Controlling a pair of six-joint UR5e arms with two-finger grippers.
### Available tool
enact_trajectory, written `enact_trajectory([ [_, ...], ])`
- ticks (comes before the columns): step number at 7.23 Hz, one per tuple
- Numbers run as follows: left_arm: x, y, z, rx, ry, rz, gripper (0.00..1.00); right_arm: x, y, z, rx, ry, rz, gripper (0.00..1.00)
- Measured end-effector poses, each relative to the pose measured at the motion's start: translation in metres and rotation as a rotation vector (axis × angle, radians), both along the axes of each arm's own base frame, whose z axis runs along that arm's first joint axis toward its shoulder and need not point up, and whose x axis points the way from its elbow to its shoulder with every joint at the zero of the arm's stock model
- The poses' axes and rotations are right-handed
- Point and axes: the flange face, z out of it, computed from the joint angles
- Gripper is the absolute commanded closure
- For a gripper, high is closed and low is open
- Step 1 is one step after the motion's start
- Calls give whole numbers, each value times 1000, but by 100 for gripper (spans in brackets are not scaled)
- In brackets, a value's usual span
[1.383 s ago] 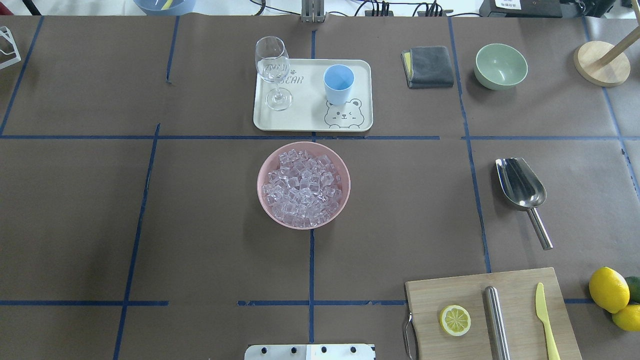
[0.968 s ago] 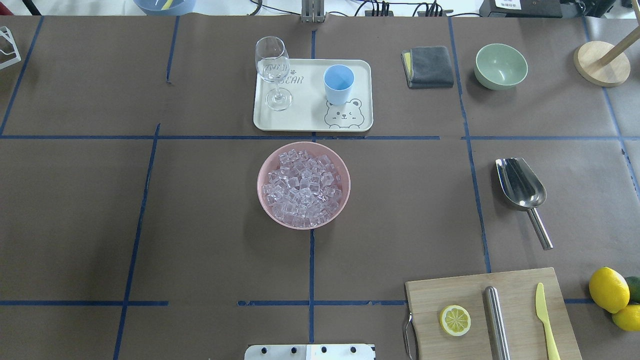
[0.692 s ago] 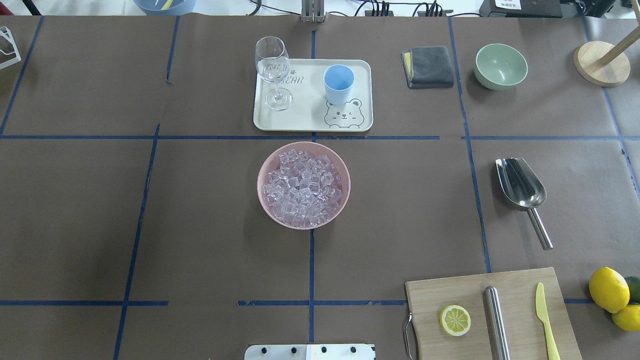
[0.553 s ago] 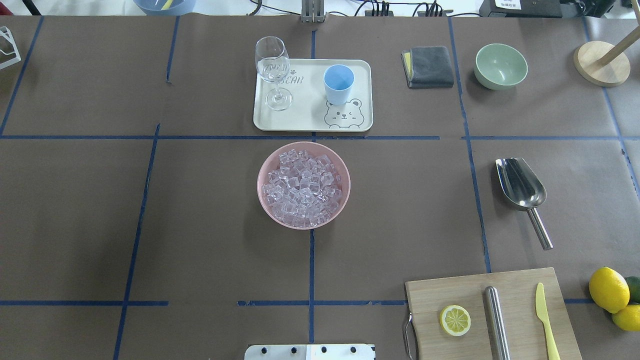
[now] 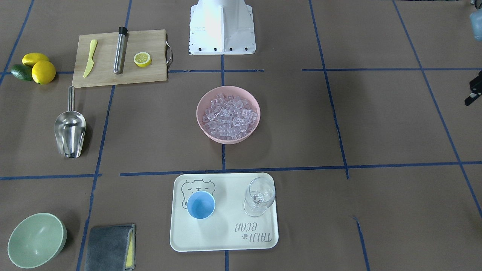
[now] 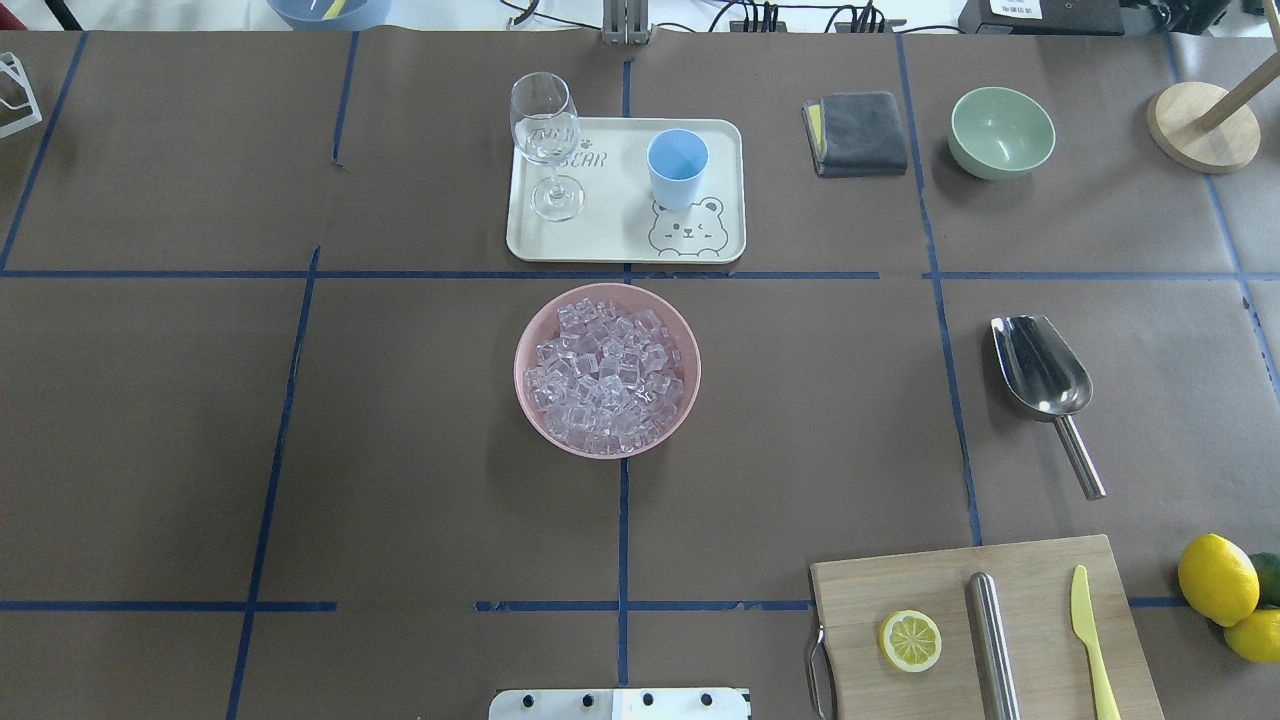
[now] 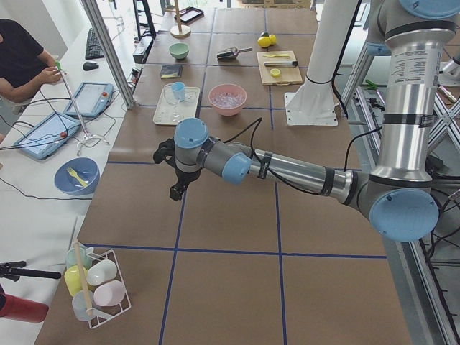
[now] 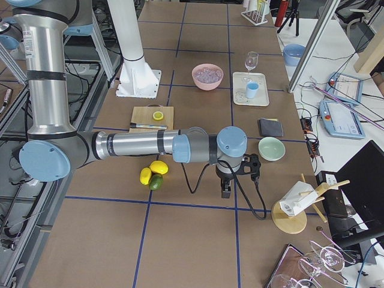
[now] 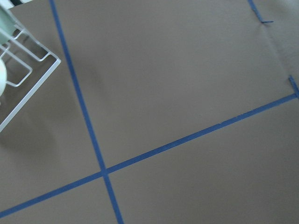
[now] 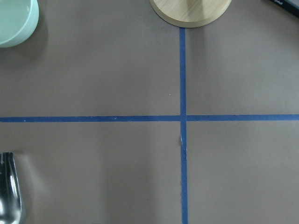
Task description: Put ice in cup with scoop
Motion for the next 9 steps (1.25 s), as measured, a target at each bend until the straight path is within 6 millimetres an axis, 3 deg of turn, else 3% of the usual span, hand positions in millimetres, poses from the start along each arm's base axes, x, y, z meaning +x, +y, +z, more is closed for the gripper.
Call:
enact_trajectory([
  [2, 74, 11, -37, 137, 52, 153, 0, -31, -7, -7, 3, -3, -31, 0],
  [4, 143, 21, -57, 265, 119, 292, 0, -55, -7, -10, 43, -11, -51, 0],
  [6, 212, 14, -74, 411, 161, 432, 0, -81, -5, -31, 39, -23, -46, 0],
  [7, 229, 16, -75, 498, 173, 486, 0, -96, -1, -47, 37, -31, -46, 0],
  [9, 242, 20, -87, 582, 194, 526, 0, -130, 10, -81, 10, -50, -39, 0],
])
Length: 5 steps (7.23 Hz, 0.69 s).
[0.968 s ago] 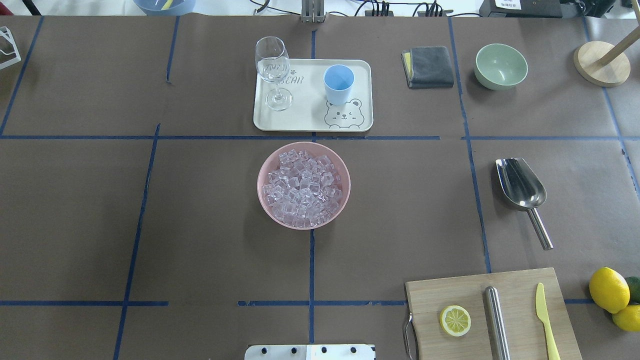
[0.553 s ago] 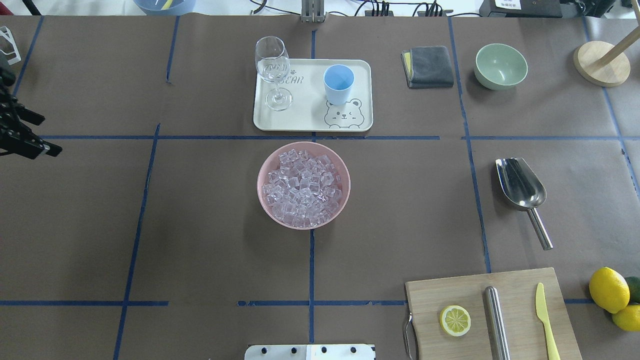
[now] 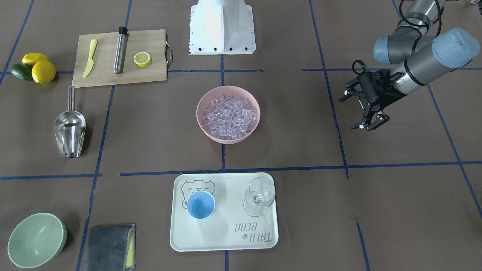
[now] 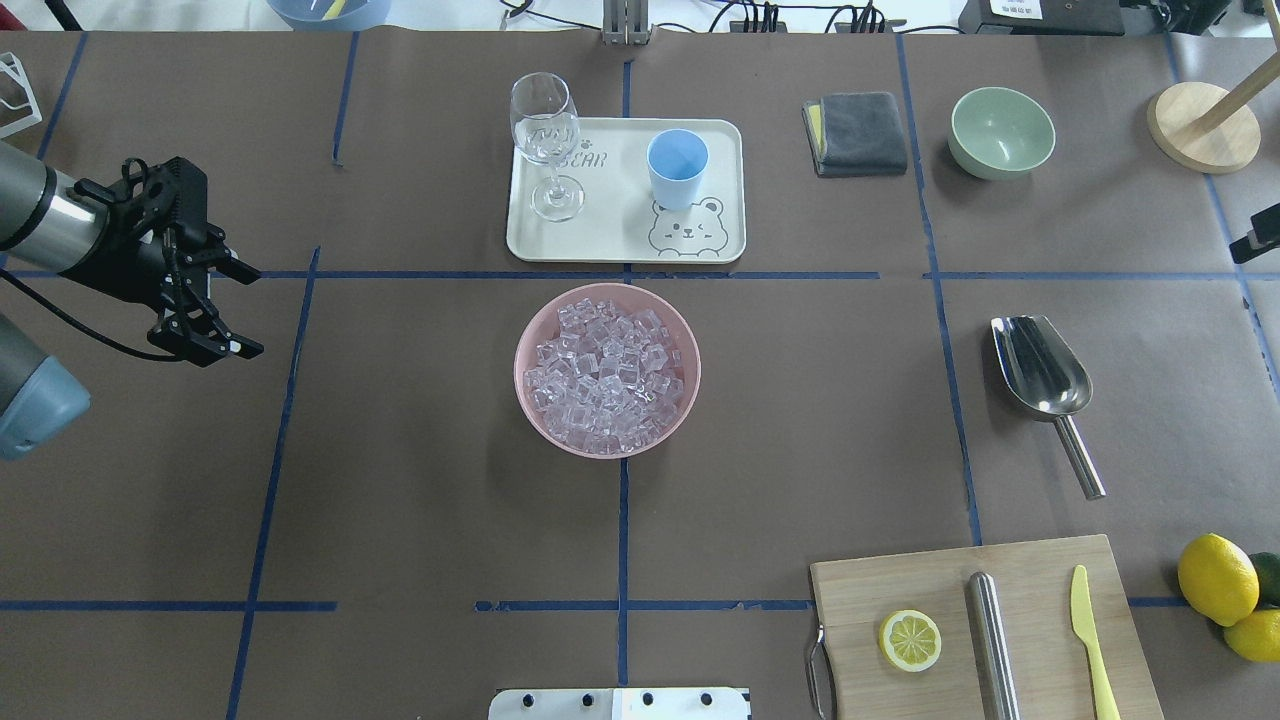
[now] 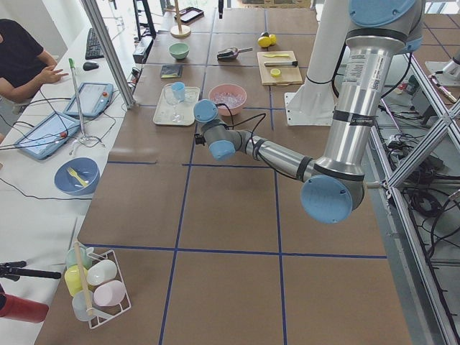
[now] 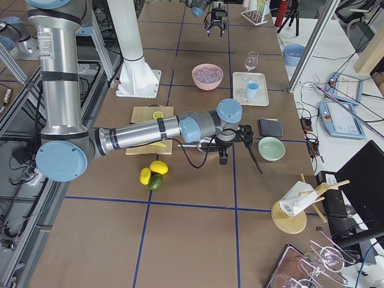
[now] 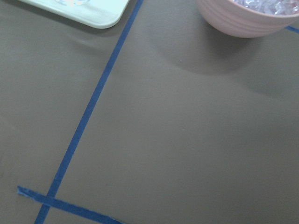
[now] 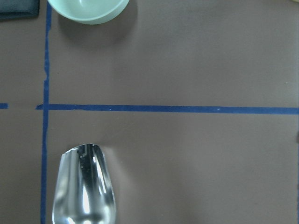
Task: Put ice in cup with scoop
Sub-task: 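Move the left gripper toward the pink bowl while the right approaches the scoop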
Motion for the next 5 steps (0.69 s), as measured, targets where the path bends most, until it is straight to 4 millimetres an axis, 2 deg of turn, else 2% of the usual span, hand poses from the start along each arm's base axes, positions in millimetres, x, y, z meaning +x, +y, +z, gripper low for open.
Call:
enact_trajectory([
  [3, 39, 7, -27, 49, 27, 55, 0, -45, 15, -31, -10, -16, -23, 0],
  [4, 46, 7, -36, 59, 36, 65, 0, -63, 27, -40, -17, -5, 0, 0],
  [5, 50, 6, -42, 65, 42, 68, 0, -80, 46, -45, -27, 19, 27, 0],
])
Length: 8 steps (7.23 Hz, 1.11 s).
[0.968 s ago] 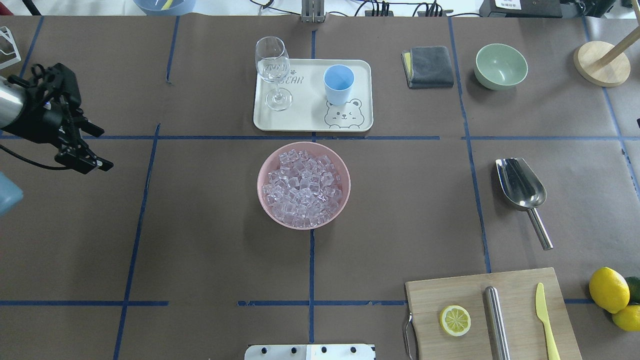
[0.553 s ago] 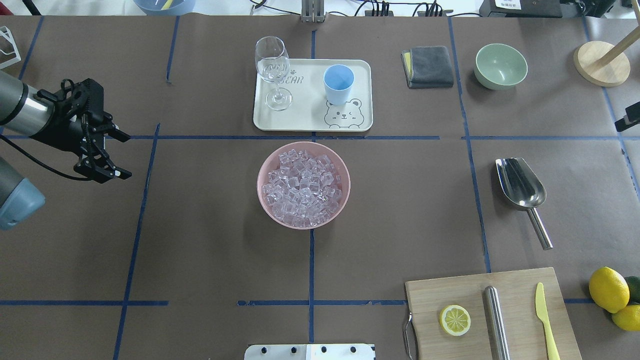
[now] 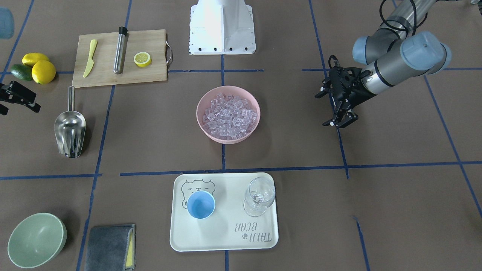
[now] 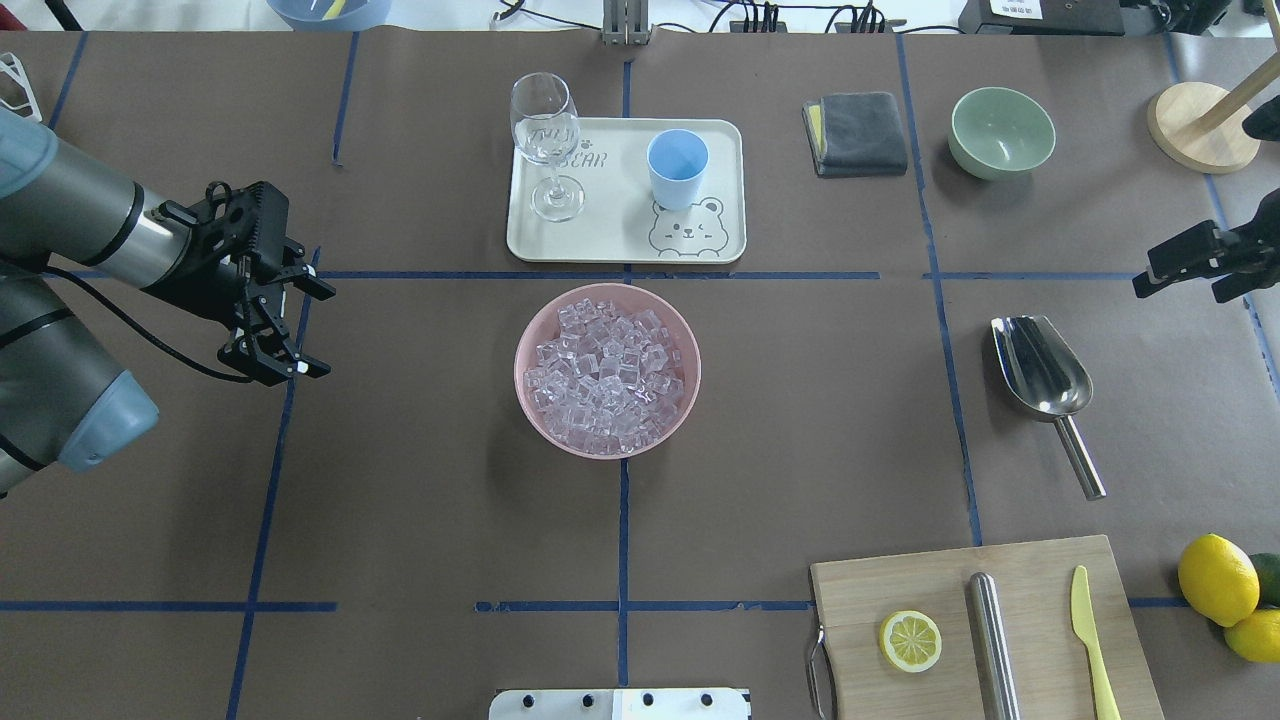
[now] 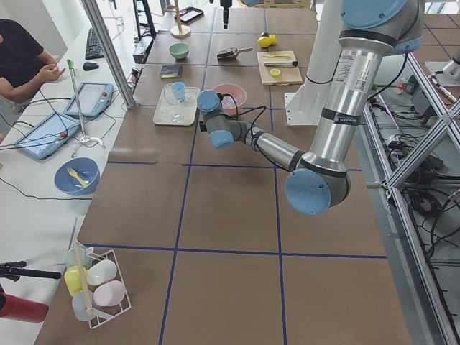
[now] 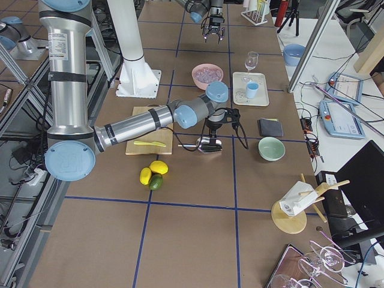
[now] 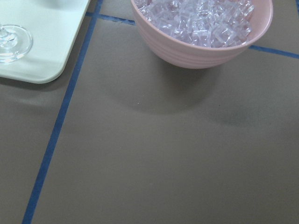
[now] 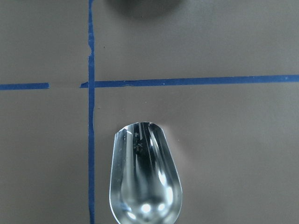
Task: Put ice in cup with scoop
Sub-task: 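Move the left gripper toward the pink bowl while the right approaches the scoop, then grasp the metal scoop handle with the right gripper and lift it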
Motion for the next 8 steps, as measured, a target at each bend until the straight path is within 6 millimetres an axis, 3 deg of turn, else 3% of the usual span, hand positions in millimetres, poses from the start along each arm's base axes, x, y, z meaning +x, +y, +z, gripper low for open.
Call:
enact_trajectory([
  [2, 8, 1, -6, 6, 5, 9, 0, -40, 40, 17, 33, 79, -22, 0],
  [4, 10, 1, -6, 7, 4, 13, 0, -76, 67, 39, 67, 106, -92, 1],
  [6, 12, 0, -3, 4, 1, 14, 0, -106, 81, 49, 85, 136, -126, 4],
  [8, 12, 1, -3, 4, 0, 14, 0, -123, 88, 57, 75, 153, -147, 14],
])
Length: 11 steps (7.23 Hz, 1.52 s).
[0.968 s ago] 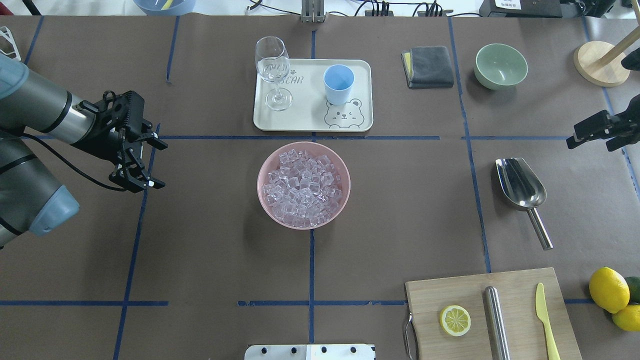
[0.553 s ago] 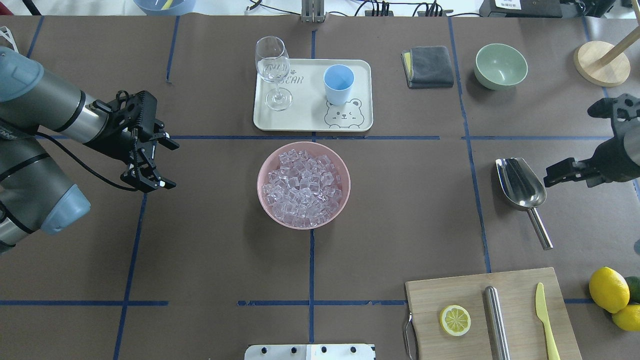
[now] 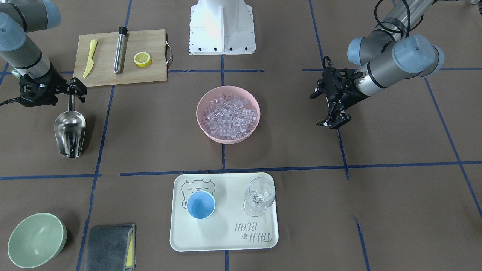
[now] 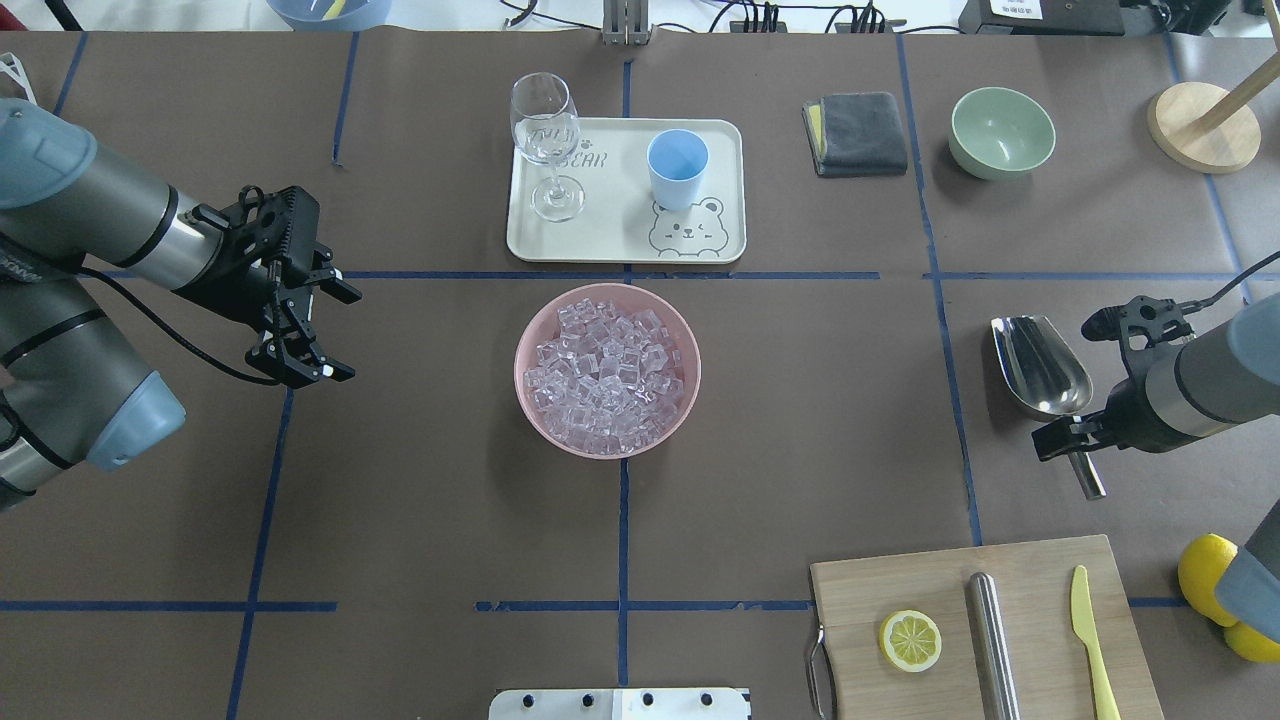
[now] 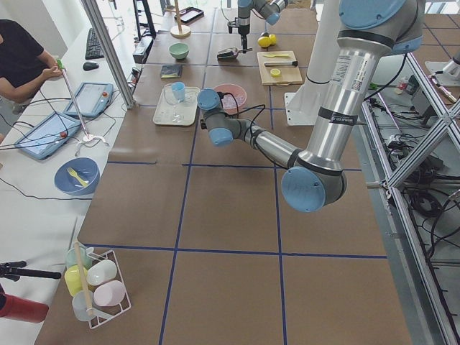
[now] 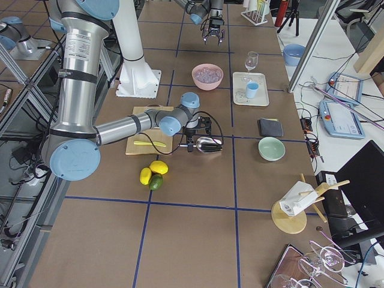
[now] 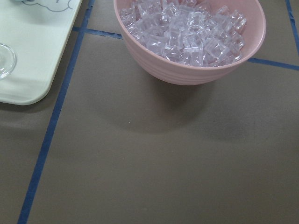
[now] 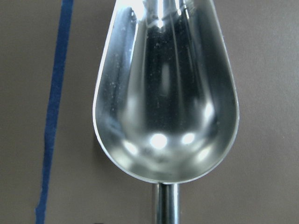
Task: Put ice in cup with scoop
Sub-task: 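Grasp the metal scoop handle with the right gripper and lift it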
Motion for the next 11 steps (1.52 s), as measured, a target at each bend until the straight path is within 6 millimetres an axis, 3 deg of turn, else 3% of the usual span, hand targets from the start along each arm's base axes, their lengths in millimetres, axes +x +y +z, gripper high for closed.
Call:
enact_trajectory([
  [1, 0, 0, 0, 0, 0, 0, 0, -4, 1, 4, -5, 5, -7, 25],
  [4, 2, -2, 6, -5, -8, 1, 0, -7, 0, 7, -11, 5, -19, 69],
  [5, 2, -2, 7, -5, -9, 1, 0, -7, 0, 7, -11, 4, -22, 88],
  [6, 2, -2, 7, -4, -9, 2, 0, -7, 1, 7, -11, 3, -23, 100],
  [9, 2, -2, 7, -3, -9, 2, 0, -6, 1, -2, -5, -19, -29, 100],
  [10, 2, -2, 7, -3, -9, 2, 0, -1, -2, -26, 16, -59, -21, 100],
  [11, 2, -2, 7, -3, -9, 2, 0, 10, -15, -62, 61, -111, 12, 100],
])
